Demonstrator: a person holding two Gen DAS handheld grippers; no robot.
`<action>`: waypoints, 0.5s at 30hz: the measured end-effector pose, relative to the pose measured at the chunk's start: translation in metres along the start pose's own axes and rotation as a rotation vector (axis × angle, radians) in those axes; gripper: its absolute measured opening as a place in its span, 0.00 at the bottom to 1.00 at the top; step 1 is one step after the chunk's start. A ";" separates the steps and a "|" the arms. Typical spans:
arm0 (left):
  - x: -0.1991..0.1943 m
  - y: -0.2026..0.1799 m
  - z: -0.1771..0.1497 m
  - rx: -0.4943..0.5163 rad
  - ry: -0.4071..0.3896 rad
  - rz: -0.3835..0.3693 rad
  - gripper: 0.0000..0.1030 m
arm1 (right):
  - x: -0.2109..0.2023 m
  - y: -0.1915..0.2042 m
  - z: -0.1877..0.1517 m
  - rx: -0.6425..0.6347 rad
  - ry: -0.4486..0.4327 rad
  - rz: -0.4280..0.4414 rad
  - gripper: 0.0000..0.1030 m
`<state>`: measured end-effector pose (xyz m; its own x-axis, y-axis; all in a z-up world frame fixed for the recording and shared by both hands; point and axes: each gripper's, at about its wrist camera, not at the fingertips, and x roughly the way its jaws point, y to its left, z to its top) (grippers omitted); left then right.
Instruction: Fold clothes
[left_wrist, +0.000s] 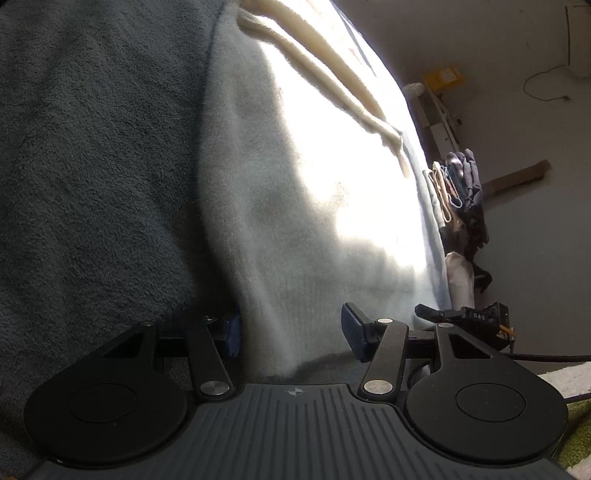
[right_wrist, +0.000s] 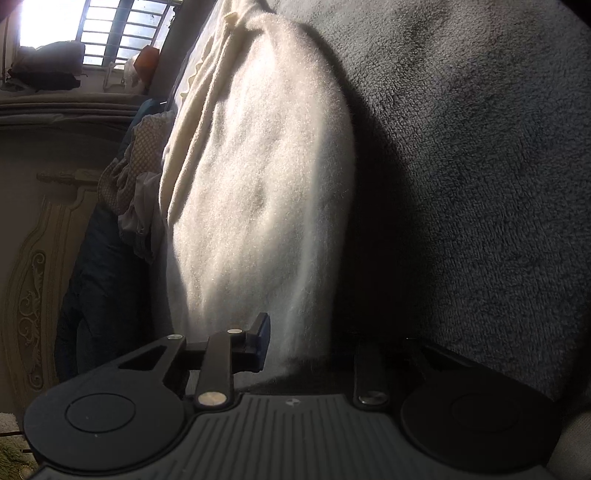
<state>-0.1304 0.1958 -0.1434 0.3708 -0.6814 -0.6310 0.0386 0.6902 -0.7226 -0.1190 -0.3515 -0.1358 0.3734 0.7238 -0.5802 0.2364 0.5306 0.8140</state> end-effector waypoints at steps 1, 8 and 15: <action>0.001 -0.002 -0.001 0.009 0.007 0.000 0.52 | 0.001 0.000 0.000 0.001 -0.001 -0.002 0.25; 0.006 -0.015 -0.006 0.078 0.025 0.041 0.33 | -0.001 0.008 0.004 -0.049 -0.029 -0.016 0.10; -0.012 -0.038 -0.005 0.219 -0.029 0.094 0.13 | -0.012 0.033 0.005 -0.153 -0.103 -0.014 0.08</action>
<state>-0.1411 0.1769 -0.1097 0.4084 -0.6068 -0.6819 0.2021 0.7886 -0.5807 -0.1115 -0.3444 -0.1015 0.4624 0.6714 -0.5792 0.1055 0.6069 0.7878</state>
